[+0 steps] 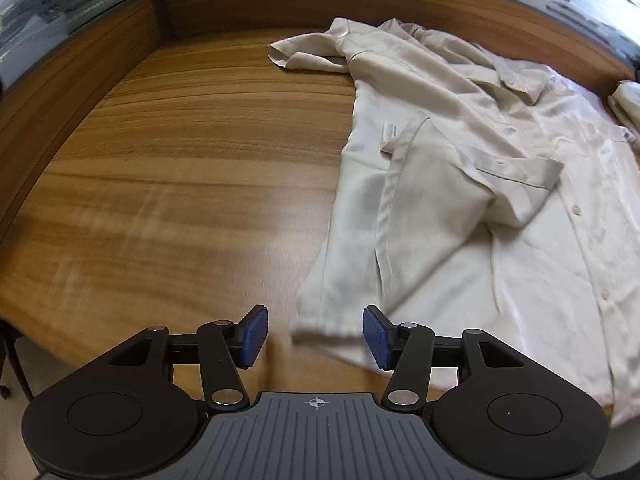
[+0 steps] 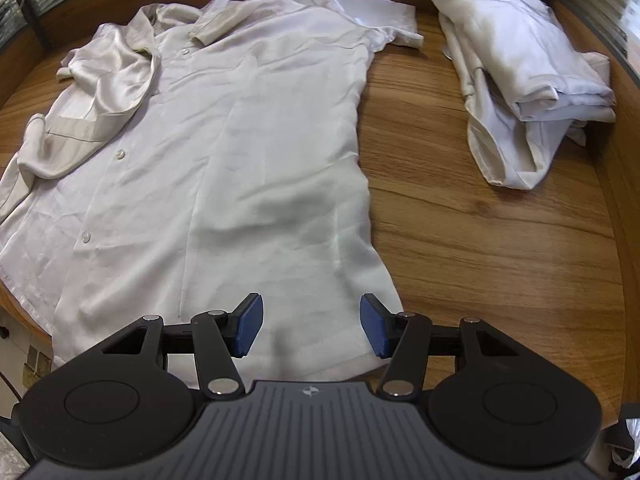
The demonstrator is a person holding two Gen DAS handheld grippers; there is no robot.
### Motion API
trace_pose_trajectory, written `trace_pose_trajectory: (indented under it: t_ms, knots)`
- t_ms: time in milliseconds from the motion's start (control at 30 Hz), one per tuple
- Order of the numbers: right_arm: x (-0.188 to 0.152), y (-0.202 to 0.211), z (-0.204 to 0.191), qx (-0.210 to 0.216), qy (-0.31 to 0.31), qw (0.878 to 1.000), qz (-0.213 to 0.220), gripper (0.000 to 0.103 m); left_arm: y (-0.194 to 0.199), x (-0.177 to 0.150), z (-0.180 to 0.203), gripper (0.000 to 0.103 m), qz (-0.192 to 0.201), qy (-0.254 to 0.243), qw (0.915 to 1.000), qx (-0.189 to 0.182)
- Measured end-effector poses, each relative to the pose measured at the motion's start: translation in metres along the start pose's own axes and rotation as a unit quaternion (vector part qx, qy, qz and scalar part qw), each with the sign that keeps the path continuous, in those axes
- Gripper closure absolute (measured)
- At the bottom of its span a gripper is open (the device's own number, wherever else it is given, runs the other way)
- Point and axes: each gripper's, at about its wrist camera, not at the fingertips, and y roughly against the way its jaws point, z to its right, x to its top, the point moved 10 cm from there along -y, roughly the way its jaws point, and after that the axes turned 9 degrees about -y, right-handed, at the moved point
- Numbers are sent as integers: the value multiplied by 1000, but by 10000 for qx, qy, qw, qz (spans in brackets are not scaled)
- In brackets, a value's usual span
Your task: Fold clothes
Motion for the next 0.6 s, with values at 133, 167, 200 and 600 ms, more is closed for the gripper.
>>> trace_pose_trajectory:
  t_ms: [133, 167, 200, 600]
  knots:
    - [-6, 3, 6, -81, -152, 9999, 4, 41, -13, 4, -2, 86, -191, 137, 9997, -113]
    - [-7, 4, 7, -97, -186, 9998, -1, 41, -13, 4, -2, 86, -218, 222, 9994, -171]
    - [-9, 4, 8, -110, -216, 9997, -5, 41, -8, 5, -2, 86, -192, 274, 9992, -201]
    - [-19, -2, 8, -50, -316, 9995, -78, 41, 22, -16, -18, 81, -637, 260, 9975, -133]
